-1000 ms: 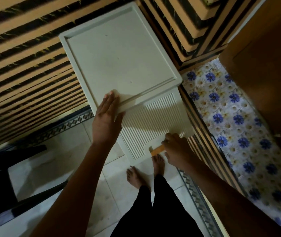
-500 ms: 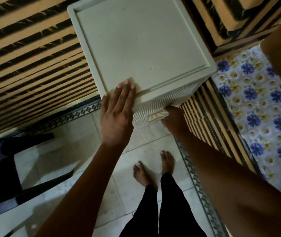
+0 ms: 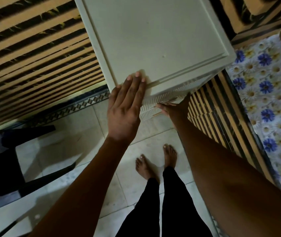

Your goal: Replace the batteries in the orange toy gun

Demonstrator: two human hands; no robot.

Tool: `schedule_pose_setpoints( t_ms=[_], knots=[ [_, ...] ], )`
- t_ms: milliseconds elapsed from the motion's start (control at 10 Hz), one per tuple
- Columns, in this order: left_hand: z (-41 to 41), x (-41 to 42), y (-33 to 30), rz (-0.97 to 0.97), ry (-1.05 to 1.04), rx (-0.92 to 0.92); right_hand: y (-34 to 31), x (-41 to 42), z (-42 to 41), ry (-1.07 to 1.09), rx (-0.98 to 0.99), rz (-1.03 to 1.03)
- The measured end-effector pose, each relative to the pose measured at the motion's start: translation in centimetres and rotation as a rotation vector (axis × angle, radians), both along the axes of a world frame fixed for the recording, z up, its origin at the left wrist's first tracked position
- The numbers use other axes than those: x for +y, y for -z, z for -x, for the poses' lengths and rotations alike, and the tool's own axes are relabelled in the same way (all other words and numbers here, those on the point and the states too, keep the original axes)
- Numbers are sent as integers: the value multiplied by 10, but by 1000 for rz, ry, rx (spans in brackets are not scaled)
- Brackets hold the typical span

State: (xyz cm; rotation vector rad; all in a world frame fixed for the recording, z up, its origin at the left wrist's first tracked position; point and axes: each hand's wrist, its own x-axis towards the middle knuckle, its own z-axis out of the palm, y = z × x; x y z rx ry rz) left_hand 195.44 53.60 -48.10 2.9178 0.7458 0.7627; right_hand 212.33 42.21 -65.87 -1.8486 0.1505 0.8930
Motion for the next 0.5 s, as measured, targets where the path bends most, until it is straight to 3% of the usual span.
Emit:
schedule_pose_setpoints(
  t_ms=[200, 300, 500],
  knots=[
    [2, 1, -5, 58, 41, 36, -59, 2, 16, 102, 201, -59],
    [3, -3, -20, 209, 42, 83, -108, -11, 25, 108, 183, -48],
    [19, -23, -98, 747, -72, -163, -237, -36, 71, 20, -12, -154]
  ],
)
